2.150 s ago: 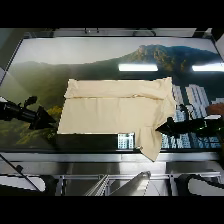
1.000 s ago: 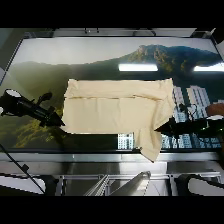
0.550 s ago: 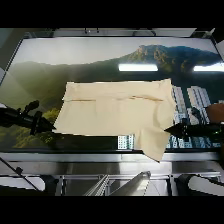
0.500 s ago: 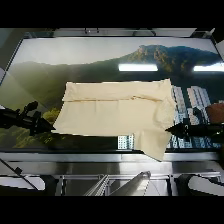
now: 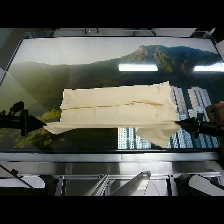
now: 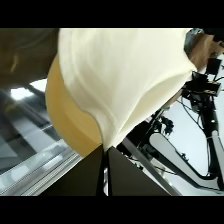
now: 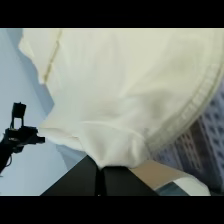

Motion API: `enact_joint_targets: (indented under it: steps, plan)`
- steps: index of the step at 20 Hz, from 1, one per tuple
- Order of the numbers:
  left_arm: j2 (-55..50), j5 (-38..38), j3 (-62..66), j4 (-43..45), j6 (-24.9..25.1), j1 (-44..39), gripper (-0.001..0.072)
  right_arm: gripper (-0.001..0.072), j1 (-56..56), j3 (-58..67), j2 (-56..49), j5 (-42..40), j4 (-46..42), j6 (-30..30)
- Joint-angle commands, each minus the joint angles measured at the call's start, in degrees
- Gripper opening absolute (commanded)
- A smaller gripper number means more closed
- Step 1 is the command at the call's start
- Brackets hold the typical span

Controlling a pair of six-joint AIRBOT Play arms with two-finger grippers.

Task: Fold the shirts.

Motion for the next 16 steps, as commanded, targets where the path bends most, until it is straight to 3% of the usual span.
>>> enact_joint_targets:
  steps: [1, 5, 9, 12, 16]
  plan:
    - [0.2, -1.6, 5.3, -11.5, 0.8, -0.8, 0.0033, 0.0017, 0.2, 0.5, 0.6, -0.1, 14.5, -4.8]
    - [-1.9, 2.6, 16.3, -13.0, 0.5, -7.5, 0.0033, 0.0017, 7.5, 8.4, -1.6, -10.1, 17.5, -5.7]
    - [-11.3, 5.7, 30.1, -12.5, -1.5, -16.1, 0.0033, 0.0018, 16.1, 20.2, -9.9, -22.4, 17.5, -7.1]
    - [-21.0, 6.5, 41.4, -11.6, -3.7, -20.7, 0.0028, 0.0018, 19.9, 28.7, -18.3, -26.1, 17.5, -8.9]
    - [-30.8, 5.1, 54.4, -0.1, -9.0, -23.6, 0.0016, 0.0019, 23.1, 35.1, -28.5, -26.5, 17.5, -11.0]
